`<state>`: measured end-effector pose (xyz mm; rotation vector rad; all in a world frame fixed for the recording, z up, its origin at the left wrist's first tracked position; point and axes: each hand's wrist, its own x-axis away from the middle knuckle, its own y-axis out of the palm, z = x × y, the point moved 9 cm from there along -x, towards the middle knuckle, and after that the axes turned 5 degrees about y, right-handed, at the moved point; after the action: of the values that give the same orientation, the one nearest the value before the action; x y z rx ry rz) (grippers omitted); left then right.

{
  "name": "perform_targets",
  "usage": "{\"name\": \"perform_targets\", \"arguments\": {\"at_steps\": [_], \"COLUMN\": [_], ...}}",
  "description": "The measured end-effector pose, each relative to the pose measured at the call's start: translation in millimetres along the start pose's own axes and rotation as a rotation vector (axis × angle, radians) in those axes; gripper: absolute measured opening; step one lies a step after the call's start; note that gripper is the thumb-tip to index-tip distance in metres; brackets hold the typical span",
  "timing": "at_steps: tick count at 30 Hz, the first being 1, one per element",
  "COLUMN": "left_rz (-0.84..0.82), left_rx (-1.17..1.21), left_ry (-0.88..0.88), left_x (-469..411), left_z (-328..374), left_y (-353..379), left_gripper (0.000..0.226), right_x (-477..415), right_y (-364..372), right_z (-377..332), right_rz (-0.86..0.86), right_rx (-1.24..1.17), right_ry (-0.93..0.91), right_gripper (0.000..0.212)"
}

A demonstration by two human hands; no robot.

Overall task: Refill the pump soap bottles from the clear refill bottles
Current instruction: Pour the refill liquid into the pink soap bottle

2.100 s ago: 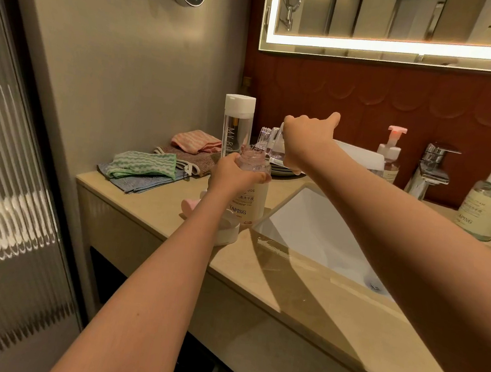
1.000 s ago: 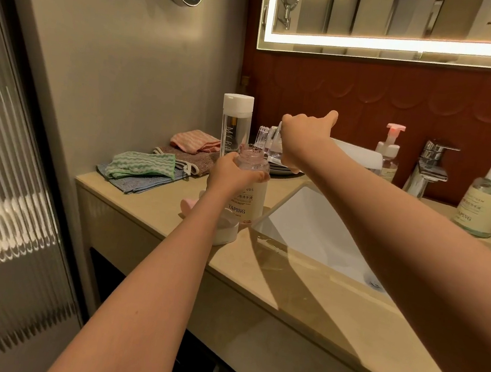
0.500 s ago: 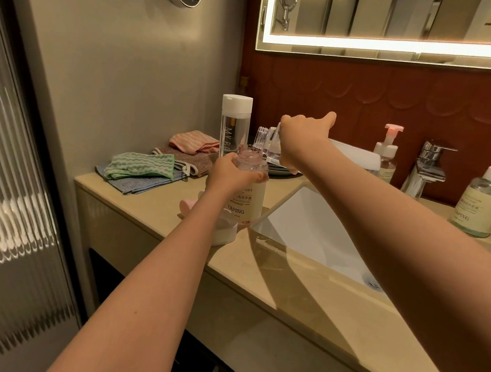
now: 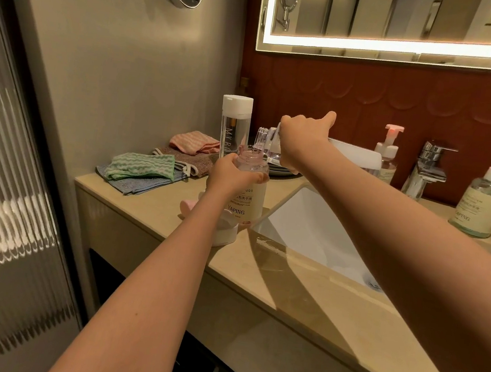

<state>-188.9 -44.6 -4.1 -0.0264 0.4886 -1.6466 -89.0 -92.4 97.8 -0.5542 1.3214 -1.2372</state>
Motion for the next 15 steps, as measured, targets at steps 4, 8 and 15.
{"name": "perform_targets", "arguments": {"at_steps": [4,8,15], "left_rz": [0.002,0.001,0.007], "left_rx": [-0.001,0.001,-0.008], "left_ry": [0.002,0.002,0.011], "left_x": [0.2,0.0,-1.5], "left_z": [0.5,0.0,-0.6], "left_y": [-0.7,-0.3,-0.6], "left_gripper": [0.06,0.059,0.064], "right_x": [-0.3,-0.9,-0.9], "right_y": [0.1,0.0,0.1], "right_z": [0.0,-0.6,-0.5], "right_rz": [0.009,0.015,0.012], "right_rx": [0.006,0.014,0.019], "right_ry": [0.001,0.001,0.001], "right_gripper": [0.038,0.036,0.04]}}
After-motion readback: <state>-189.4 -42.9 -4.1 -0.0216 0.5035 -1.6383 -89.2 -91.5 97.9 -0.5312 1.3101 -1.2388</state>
